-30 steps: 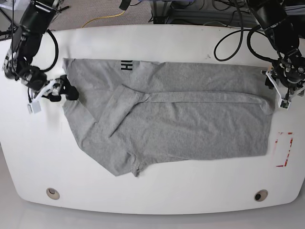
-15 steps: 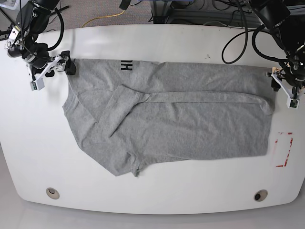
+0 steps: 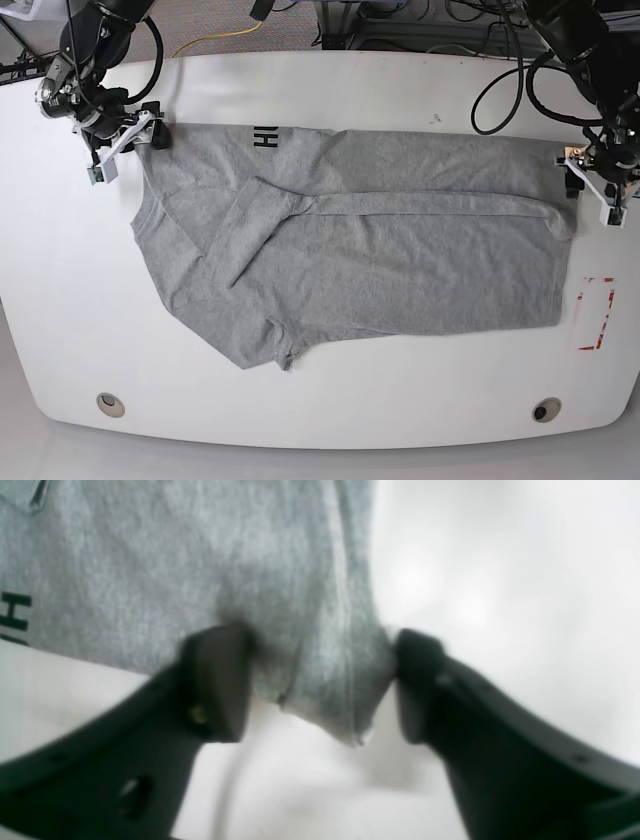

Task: Fold the T-shirt properly
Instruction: 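Grasp the shirt's collar-side edge with both grippers, then pull the held edge with both grippers away from the hem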

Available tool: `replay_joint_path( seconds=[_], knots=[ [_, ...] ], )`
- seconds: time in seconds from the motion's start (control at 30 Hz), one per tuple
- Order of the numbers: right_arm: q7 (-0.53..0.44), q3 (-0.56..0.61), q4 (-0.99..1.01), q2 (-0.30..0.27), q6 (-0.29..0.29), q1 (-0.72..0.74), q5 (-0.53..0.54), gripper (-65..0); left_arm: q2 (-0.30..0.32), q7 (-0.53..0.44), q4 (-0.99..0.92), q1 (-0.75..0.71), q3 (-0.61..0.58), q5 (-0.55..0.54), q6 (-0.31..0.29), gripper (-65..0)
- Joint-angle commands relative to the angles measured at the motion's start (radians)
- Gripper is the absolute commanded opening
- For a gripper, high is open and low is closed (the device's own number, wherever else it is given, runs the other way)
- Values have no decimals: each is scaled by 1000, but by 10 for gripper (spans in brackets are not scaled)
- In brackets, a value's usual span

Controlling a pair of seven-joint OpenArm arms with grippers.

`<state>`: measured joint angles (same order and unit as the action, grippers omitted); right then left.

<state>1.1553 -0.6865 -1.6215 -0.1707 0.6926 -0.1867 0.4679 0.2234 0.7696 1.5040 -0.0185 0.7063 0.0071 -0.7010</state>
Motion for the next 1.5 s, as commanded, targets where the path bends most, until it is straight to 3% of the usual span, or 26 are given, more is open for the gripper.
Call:
replay_joint_path(
  seconds=[0.0, 0.1, 0.23, 0.43, 0.77, 0.83, 1.0, 1.23, 1.47],
  knots=[
    [5, -3, -13, -7, 6, 2, -14, -414, 37, -23, -32, 30, 2, -11, 3, -254],
    [12, -3, -13, -7, 6, 0, -11, -539, 38, -52, -81, 33, 0, -15, 3, -254],
    [12, -3, -16, -7, 6, -9, -11, -650, 40, -69, -105, 25, -3, -15, 3, -254],
    [12, -3, -18, -7, 6, -17, -11, -650, 52, -69, -105, -28, -90, -14, 3, -254],
    [12, -5, -21, -7, 6, -20, -10, -650, 66, -68, -62, -116, -104, -8, 3, -262],
    [12, -5, -36, -7, 6, -21, -10, -650, 69, -68, -82, -116, -101, -8, 3, -321],
    [13, -3, -92, -11, 6, -27, -10, -650, 86, -66, -93, -140, -99, -8, 3, -650],
    [67, -8, -207, -14, 6, -76, -14, -650, 106, -42, -78, -196, -99, -11, 3, -650],
    [111, -11, -271, -30, 6, -155, -16, -650, 98, -40, 82, -309, -98, -8, 3, -650]
  ],
)
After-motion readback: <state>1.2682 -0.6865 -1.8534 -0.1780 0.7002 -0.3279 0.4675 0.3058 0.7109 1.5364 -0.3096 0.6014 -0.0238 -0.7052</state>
